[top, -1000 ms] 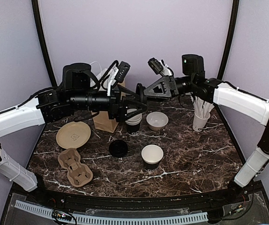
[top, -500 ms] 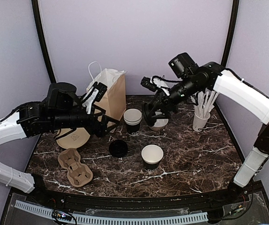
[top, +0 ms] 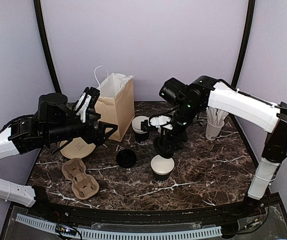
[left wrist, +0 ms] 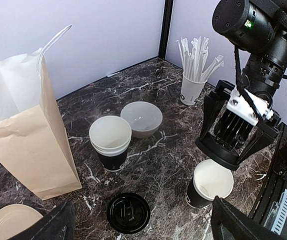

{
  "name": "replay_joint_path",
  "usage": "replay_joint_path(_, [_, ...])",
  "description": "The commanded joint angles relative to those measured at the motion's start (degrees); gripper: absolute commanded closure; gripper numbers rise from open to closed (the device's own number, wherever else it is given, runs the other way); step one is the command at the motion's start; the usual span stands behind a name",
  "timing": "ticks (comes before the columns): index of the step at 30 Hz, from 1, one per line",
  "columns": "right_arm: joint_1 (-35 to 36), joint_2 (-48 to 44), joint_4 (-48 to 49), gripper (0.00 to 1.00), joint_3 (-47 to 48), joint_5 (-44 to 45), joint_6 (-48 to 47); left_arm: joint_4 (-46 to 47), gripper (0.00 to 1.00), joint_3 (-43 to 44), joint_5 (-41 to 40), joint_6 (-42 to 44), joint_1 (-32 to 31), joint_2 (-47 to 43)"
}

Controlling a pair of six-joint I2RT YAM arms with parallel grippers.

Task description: Pack the takeout coffee

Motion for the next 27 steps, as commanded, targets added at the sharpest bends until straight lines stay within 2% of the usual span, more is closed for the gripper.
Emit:
replay_joint_path(1, [1.86,1.93,-3.48,0.26,-0.27,3.42,-1.92,1.80,0.03,-1.27,-0.62,-0.81,0.38,-1.29])
replay_joint_path(27, [5.95,7.99,-5.56,0.24,1.24,6.27,-2.01,3.24,0.03,-3.42,-0.35,-0.96,0.41,-1.20])
